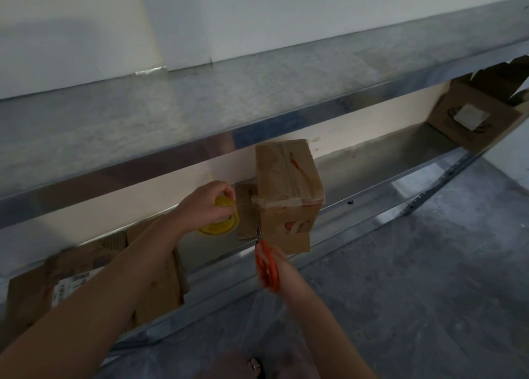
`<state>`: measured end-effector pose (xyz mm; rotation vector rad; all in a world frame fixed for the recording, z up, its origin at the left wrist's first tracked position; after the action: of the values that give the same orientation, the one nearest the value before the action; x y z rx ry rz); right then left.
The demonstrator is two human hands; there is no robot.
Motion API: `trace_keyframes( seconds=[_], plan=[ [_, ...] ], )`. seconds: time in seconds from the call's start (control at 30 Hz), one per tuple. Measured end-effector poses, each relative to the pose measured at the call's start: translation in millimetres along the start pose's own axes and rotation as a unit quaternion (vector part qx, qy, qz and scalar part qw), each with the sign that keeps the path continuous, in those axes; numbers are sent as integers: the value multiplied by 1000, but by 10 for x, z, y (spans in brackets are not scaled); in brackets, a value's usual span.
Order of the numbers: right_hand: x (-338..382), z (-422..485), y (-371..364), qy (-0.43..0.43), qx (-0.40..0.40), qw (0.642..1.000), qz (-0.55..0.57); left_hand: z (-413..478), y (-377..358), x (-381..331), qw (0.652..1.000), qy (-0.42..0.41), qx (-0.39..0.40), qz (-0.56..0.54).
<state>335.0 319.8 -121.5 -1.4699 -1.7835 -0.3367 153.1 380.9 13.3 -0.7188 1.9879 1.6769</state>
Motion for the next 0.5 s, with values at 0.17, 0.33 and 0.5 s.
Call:
trace_keyframes(
  seconds=[0.17, 0.33, 0.5],
  plan=[
    [40, -5, 57, 23, -3, 1000, 9, -20, -1, -18, 1000, -2, 0, -2],
    [90, -38, 120, 42, -31, 998, -18, -35, -17, -24, 1000, 2, 6, -2],
    [88, -107, 133, 40, -60, 994, -81, -26, -4, -57, 1000, -8, -3, -18]
  ],
)
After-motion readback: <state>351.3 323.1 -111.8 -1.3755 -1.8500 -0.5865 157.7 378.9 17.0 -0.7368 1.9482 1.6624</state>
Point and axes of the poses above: each hand's wrist, its own z-axis towards the middle knuckle, its own y-axis out of the back of the hand, x = y × z, the point moved 6 cm from there along z, towards the middle knuckle, and after that the axes turned 1 degree about -z, right-handed, at the moved point
